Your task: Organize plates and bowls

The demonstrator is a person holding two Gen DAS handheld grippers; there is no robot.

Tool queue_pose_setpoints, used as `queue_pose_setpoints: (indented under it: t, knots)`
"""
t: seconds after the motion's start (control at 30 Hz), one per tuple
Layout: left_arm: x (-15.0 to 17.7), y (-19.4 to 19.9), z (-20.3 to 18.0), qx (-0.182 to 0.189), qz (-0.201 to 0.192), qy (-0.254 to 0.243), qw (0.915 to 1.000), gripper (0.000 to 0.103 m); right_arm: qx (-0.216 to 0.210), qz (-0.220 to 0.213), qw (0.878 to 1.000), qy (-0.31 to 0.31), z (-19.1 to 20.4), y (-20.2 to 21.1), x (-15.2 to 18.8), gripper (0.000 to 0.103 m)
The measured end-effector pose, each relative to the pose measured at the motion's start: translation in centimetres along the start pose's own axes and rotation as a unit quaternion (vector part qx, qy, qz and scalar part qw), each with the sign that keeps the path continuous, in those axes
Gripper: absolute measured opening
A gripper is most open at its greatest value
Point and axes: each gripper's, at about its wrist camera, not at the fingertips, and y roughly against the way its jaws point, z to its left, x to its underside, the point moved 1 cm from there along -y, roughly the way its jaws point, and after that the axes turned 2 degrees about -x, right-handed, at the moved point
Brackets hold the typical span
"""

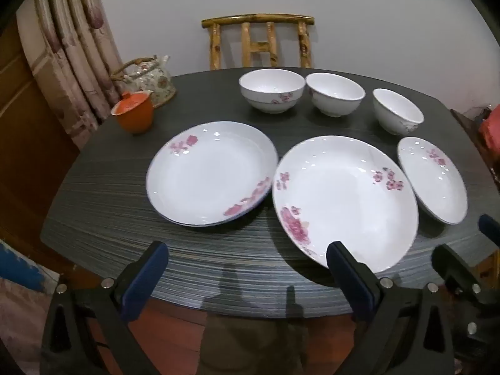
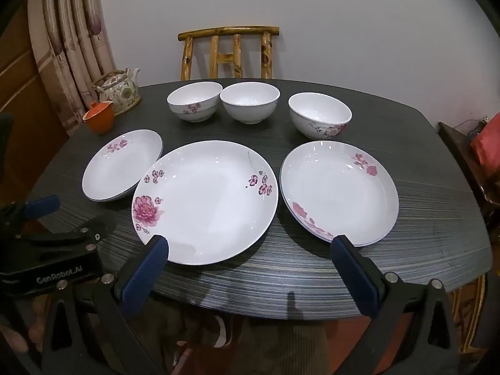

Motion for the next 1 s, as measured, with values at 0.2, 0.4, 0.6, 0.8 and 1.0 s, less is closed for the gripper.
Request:
queue_pose_setpoints:
  t: [0.2, 0.4, 0.6, 0.8, 1.0]
  knots:
    - [-0.2, -0.3, 0.6, -0.002, 0.008, -0.001, 1.0000, 0.103, -0.003, 0.001, 1.000, -0.004, 0.0, -0.1, 0.1, 0.103]
    - [0.3, -1.0, -0.1, 0.011, 0.018, -0.012, 0.9997, 0.103, -0.004, 0.001, 1.000, -0.006, -0.3, 0.4, 0.3, 0.103]
    - [0.3, -1.0, 0.3, 0.023, 0.018, 0.004, 0.9996, 0.103, -0.004, 0.003, 1.000, -0.009, -0.3, -0.1, 0.2, 0.103]
    - [0.1, -0.6, 0.4, 0.009, -0.008, -0.001, 0.9999, 0.103, -0.004, 0.006, 1.000, -0.012, -0.4, -0.2, 0.1, 0.103]
    - [0.0, -0.3, 0.4, 0.010, -0.017, -0.008, 0.9998, 0.103, -0.007, 0.008, 1.000, -0.013, -0.5, -0.3, 0.1, 0.103]
